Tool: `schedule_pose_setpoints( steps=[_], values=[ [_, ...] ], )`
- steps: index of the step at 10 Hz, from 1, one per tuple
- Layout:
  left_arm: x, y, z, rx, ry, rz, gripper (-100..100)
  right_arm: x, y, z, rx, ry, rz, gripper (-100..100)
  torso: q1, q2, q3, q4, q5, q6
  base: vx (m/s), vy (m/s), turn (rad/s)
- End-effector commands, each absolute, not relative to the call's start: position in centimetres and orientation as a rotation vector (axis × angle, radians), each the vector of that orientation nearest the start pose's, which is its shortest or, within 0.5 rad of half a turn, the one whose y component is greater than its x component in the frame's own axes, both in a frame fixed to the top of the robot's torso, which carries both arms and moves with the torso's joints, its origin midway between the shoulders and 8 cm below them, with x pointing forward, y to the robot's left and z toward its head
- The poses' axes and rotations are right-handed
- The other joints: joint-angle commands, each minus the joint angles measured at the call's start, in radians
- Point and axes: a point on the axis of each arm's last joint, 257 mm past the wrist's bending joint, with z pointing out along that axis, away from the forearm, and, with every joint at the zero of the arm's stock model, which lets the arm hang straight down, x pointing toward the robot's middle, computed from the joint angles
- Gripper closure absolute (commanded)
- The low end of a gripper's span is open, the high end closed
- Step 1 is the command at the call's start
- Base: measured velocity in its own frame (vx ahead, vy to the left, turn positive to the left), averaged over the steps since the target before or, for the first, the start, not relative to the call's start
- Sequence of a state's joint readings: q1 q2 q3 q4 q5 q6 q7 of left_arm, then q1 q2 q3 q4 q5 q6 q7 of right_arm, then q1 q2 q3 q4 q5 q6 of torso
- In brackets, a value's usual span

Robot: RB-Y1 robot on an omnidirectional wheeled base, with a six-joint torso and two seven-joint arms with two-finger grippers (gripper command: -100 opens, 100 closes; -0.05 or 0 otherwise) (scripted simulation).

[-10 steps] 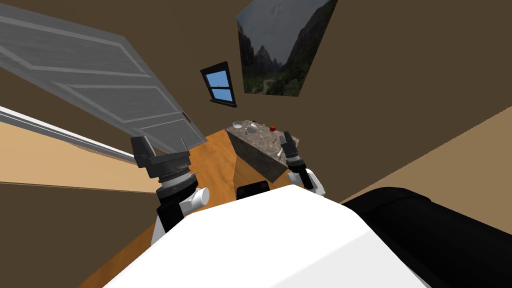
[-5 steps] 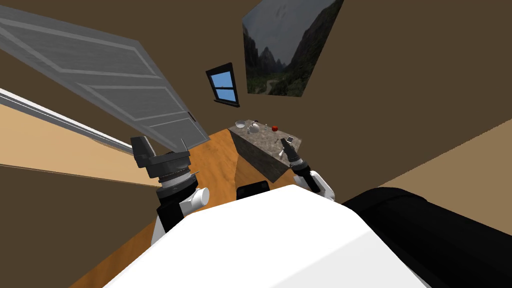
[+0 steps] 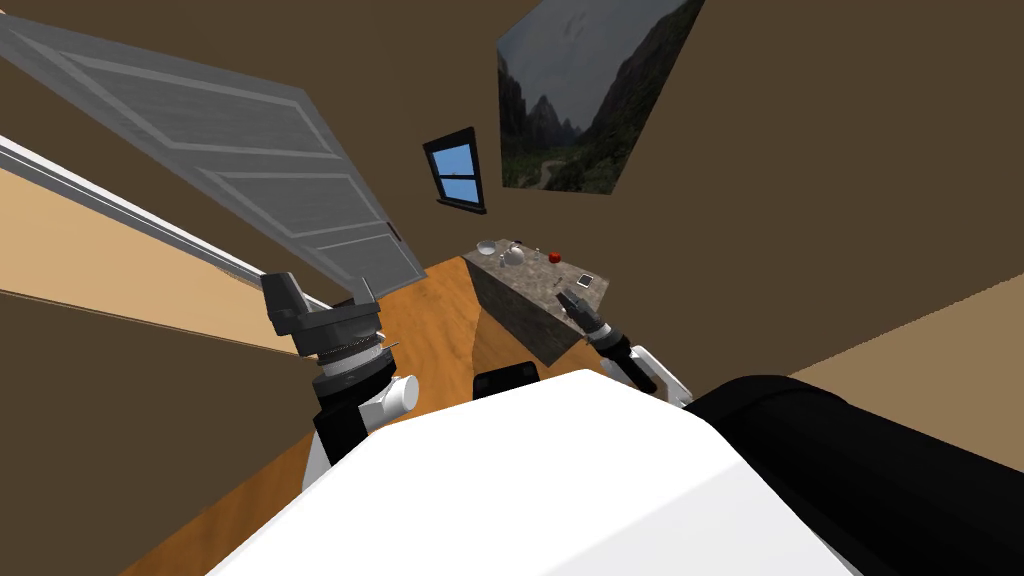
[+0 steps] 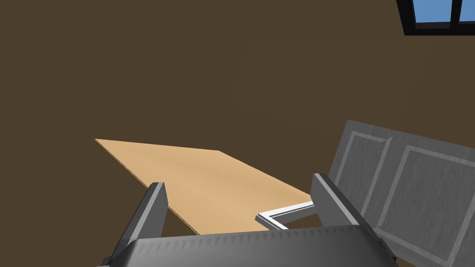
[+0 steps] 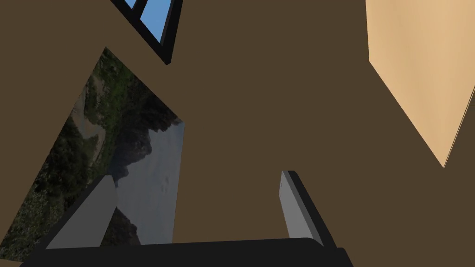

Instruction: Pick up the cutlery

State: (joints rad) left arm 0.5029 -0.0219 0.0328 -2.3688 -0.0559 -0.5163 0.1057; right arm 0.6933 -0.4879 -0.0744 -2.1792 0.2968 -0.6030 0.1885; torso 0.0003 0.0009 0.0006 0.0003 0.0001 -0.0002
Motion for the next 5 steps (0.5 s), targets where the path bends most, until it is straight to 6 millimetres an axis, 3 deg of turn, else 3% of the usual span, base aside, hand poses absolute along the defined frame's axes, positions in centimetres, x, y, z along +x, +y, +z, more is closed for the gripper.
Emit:
schedule_pose_setpoints(
  steps=[1,4,5],
  values=[
    [32.0,28.0,6.5,-0.586,0.532,-1.352,0,31.9,-25.3,-9.4,0.006,1.312,0.793,-100,0.0,0.0,0.0,0.0,0.0,0.0,-0.01,0.011,0.046],
    [32.0,28.0,6.5,-0.586,0.532,-1.352,0,30.3,-26.1,-12.5,-0.165,1.418,0.662,-100,0.0,0.0,0.0,0.0,0.0,0.0,-0.007,0.014,0.082],
    [32.0,28.0,6.5,-0.586,0.532,-1.352,0,30.3,-26.1,-12.5,-0.173,1.422,0.662,-100,0.0,-0.001,0.0,0.0,0.0,0.0,-0.002,0.012,0.045]
  ],
)
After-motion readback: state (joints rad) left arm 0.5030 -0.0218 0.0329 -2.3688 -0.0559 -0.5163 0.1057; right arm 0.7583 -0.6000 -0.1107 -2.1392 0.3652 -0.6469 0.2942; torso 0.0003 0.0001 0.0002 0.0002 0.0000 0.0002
